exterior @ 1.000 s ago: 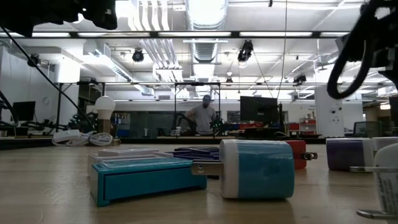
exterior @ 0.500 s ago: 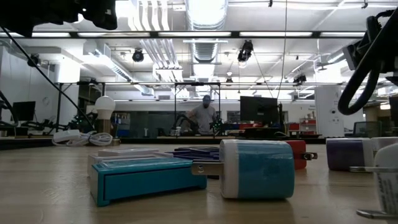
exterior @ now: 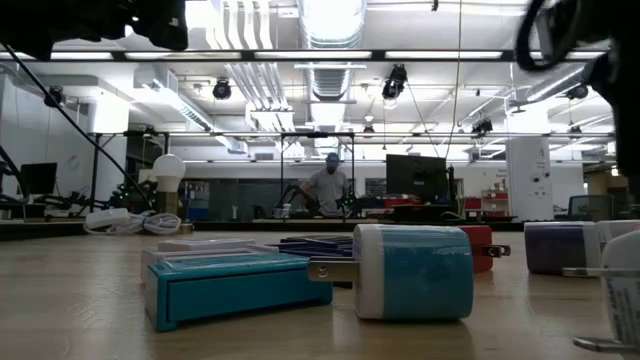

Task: Pick & Place Office items
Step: Put the pink white charger adapter into the black basket

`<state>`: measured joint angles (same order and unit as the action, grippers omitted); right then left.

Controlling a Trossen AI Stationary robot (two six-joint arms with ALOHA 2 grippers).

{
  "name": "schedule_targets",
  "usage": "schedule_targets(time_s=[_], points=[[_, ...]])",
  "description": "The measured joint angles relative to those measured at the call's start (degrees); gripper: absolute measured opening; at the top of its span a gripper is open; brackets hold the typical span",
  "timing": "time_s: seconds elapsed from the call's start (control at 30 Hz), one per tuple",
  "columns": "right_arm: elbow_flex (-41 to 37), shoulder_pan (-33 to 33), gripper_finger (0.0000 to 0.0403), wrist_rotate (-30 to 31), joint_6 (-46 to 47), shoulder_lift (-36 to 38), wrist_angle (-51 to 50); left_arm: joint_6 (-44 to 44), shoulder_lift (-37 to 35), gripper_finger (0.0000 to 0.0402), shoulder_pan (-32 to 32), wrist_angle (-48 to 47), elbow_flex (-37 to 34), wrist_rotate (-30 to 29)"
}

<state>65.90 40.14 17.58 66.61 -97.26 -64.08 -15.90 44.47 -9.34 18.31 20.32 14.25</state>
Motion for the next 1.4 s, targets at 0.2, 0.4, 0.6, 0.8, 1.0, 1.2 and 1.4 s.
schedule_targets(time_s=[0.2, 0.4, 0.6, 0.8, 1.0, 1.2, 1.4], points=[[-2.4, 0.1, 0.0215, 1.0, 3.2, 4.0, 0.8, -0.2, 0.0, 0.0184, 0.0, 0.0, 0.0, 0.0], [-9.5, 0.2, 0.0215, -0.3, 3.8, 7.4, 8.8, -0.2, 0.0, 0.0184, 0.0, 0.0, 0.0, 0.0], [-12.3, 0.2, 0.0215, -7.3, 3.5, 8.5, 13.5, -0.5, 0.0, 0.0184, 0.0, 0.0, 0.0, 0.0], [-11.5, 0.2, 0.0215, -7.1, 3.7, 8.3, 14.4, -0.6, 0.0, 0.0184, 0.0, 0.0, 0.0, 0.0], [-12.5, 0.2, 0.0215, -7.1, 3.8, 8.0, 15.8, -0.6, 0.0, 0.0184, 0.0, -0.1, 0.0, 0.0], [-14.3, 0.2, 0.0215, -6.9, 3.9, 7.8, 18.2, -0.4, 0.0, 0.0184, 0.0, -0.1, 0.0, 0.0], [-18.8, 0.2, 0.0215, -6.9, 3.9, 7.8, 27.1, -0.6, 0.0, 0.0184, 0.0, -0.1, 0.0, 0.0]])
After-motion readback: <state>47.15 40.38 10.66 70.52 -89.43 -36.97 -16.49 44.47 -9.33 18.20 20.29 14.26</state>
